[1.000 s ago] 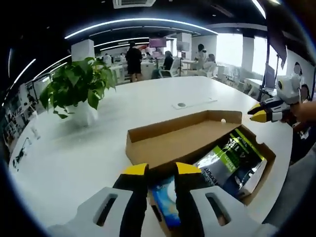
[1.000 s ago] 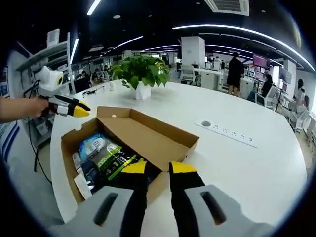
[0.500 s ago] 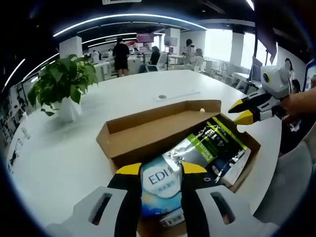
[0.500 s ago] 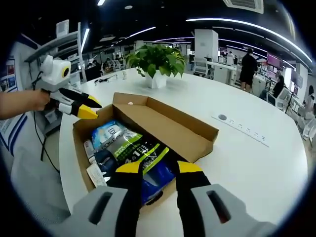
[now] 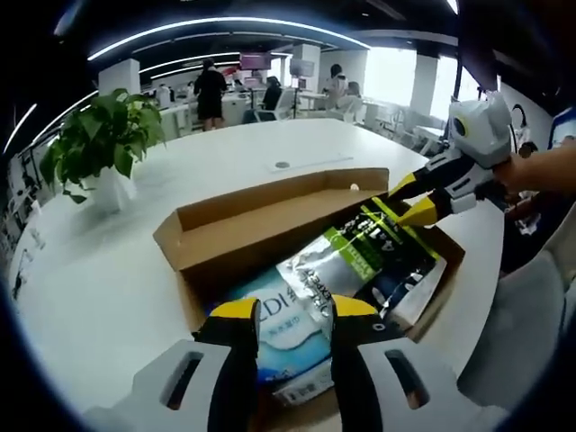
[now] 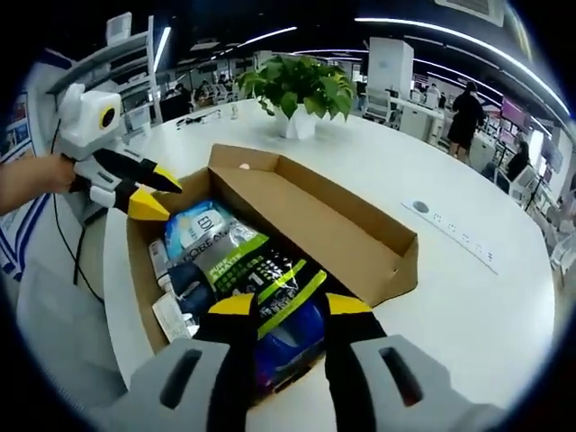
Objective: Operate the shoe box by opening the lid, removing the specified soft item, and placing it in the target area until the item is outside and the box remains undamaged.
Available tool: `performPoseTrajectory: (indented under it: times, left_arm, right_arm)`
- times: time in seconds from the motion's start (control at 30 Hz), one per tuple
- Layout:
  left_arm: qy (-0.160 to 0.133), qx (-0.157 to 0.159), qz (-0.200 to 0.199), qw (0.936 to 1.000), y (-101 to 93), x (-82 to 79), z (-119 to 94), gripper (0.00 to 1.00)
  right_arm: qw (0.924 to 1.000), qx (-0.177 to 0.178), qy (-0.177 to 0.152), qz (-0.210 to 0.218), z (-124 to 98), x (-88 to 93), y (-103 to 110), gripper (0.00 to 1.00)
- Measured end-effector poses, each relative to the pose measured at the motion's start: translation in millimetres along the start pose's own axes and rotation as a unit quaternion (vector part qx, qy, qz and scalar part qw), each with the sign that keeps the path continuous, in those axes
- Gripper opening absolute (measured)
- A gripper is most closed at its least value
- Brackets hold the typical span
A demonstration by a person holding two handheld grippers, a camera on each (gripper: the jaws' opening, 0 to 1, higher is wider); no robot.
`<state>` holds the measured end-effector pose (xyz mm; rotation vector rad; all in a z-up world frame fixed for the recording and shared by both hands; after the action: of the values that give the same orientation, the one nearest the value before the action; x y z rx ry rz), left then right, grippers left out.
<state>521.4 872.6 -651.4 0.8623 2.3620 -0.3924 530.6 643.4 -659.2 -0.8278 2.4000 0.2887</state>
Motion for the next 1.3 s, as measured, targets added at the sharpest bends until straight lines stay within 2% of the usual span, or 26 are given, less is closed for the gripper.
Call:
performPoseTrajectory:
  times: [0.27, 0.5, 0.67, 0.77, 0.9, 1.3]
  left_arm:
    - [-0.001, 0.008, -0.002, 1.0000, -3.1, 3.6, 1.7, 0.28]
    - [-0.003, 0.008, -0.007, 0.9999, 0.1, 5.2, 1.7, 0.28]
    - [-0.002, 0.008, -0.010, 0.9999, 1.9, 6.5, 2.6, 0.28]
    - [0.000, 0.011, -0.010, 0.9999, 3.7, 7.2, 4.4, 0.28]
    - [0.010, 0.020, -0.012, 0.9997, 3.4, 8.8, 7.2, 0.28]
    - [0.063, 0.053, -0.023, 0.9963, 0.7, 16.2, 29.7, 0.28]
  right_arm:
    - [0.9994, -0.002, 0.034, 0.007, 13.6, -2.9, -0.7, 0.26]
    - [0.9993, -0.003, 0.034, 0.014, 21.3, -6.4, -1.8, 0.24]
    - [0.9984, 0.000, 0.050, 0.026, 26.4, -5.5, -1.7, 0.24]
    - [0.9985, 0.003, 0.050, 0.020, 26.5, -5.6, -0.9, 0.23]
    - [0.9984, 0.009, 0.056, 0.002, 27.2, -4.1, 0.2, 0.20]
    - [0.9982, 0.007, 0.059, 0.002, 29.5, -3.3, 0.4, 0.18]
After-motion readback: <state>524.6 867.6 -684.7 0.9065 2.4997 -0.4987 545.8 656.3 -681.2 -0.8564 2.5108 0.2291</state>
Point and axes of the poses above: the point that each gripper's makers call its tool centre point, and the gripper's own axes: z roughly forward along the fingers, y roughly to its left, x roughly out of its underside, the point moved 7 cm from there along -z, roughly backward along the fingers, and after that the axes turned 13 degrees about y, right-handed, at the moved point
